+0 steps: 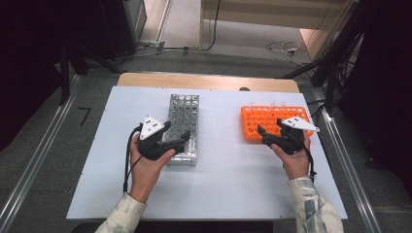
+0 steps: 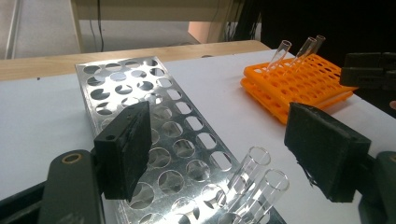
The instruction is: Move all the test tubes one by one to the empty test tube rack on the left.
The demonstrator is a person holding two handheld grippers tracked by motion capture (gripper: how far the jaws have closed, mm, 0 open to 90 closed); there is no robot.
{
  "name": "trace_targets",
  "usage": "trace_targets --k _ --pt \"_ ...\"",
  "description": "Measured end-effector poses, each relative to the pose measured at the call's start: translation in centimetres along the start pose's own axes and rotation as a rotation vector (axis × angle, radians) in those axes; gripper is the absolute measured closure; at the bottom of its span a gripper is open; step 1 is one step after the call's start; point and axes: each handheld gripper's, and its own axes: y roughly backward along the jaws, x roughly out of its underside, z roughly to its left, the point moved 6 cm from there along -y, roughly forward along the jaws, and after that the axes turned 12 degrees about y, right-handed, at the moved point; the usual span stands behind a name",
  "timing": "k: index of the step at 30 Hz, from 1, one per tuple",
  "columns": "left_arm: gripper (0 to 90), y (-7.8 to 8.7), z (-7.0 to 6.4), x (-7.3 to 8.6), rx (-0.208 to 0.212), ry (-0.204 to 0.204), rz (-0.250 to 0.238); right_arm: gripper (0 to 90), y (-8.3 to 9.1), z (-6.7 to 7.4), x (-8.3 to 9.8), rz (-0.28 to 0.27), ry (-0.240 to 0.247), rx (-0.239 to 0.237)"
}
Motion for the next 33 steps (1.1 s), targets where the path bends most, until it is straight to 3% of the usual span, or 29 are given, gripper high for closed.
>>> trace_targets --k 10,19,26,33 --pt "22.8 -0.2 0.0 0.1 0.008 0.006 0.003 19.7 -0.4 -3.3 0.5 0.029 -0.012 0.11" --pt "22.8 -0.1 0.1 -0.1 0.007 0.016 -0.003 25.5 -1.8 -6.2 1.8 0.063 -0.035 0.182" --pt "22.8 -0.4 0.1 -0.1 0.014 0.021 0.002 30.9 -3.1 -7.1 1.9 0.074 -0.032 0.208" --pt "22.8 -0.5 0.0 0.0 0.019 0.027 0.007 42.4 -4.6 -7.6 2.1 0.09 -0.042 0.221"
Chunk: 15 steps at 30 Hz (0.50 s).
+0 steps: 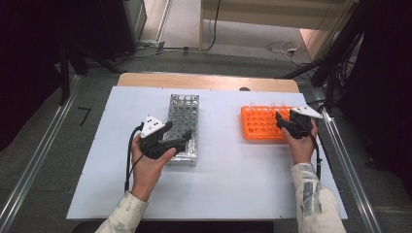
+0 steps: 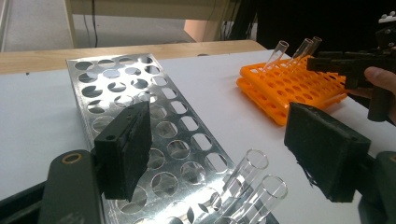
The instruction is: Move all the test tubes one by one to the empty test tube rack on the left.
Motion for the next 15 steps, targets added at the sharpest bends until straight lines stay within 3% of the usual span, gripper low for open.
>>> trace_targets --k 15 --pt "23.0 0.1 0.4 -0.1 -0.003 0.005 -0.001 60.8 -2.1 0.5 -0.4 0.036 -0.022 -0.02"
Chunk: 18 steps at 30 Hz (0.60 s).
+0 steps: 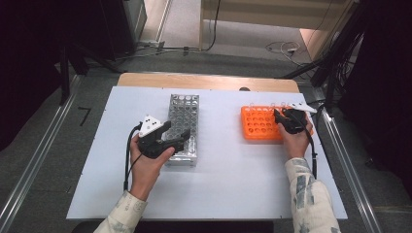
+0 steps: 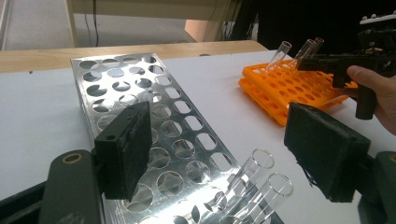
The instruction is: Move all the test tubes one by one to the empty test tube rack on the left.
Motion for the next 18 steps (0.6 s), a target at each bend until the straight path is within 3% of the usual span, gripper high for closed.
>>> trace_targets --k 6,18 --pt "23.0 0.1 0.2 -0.1 -0.002 0.001 -0.002 71.5 -0.2 0.1 0.1 -0.001 0.007 0.0" --pt "22.3 0.2 0.3 -0.2 -0.013 0.002 -0.001 73.0 1.0 -0.5 -0.7 -0.034 -0.017 -0.008"
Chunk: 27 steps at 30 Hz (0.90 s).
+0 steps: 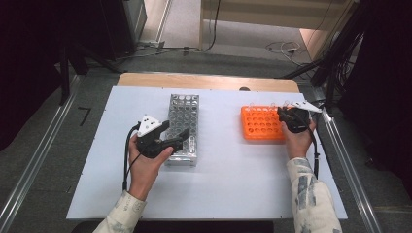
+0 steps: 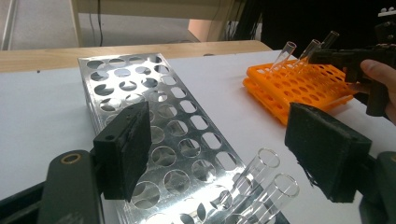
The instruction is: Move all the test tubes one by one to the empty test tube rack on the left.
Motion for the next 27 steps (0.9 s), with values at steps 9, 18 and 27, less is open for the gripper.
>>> trace_targets --k 9,18,27 --pt "19.2 0.3 -0.2 -0.2 0.002 -0.007 0.006 73.0 2.7 -0.2 -2.0 -0.05 0.045 -0.008" --pt "17.3 0.5 -0.6 -0.4 0.013 -0.017 0.003 73.0 5.6 1.2 -2.0 -0.083 0.056 -0.055" --pt "16.8 0.3 -1.2 -0.1 0.023 -0.033 0.016 73.0 7.6 3.4 -0.5 -0.082 0.062 -0.132"
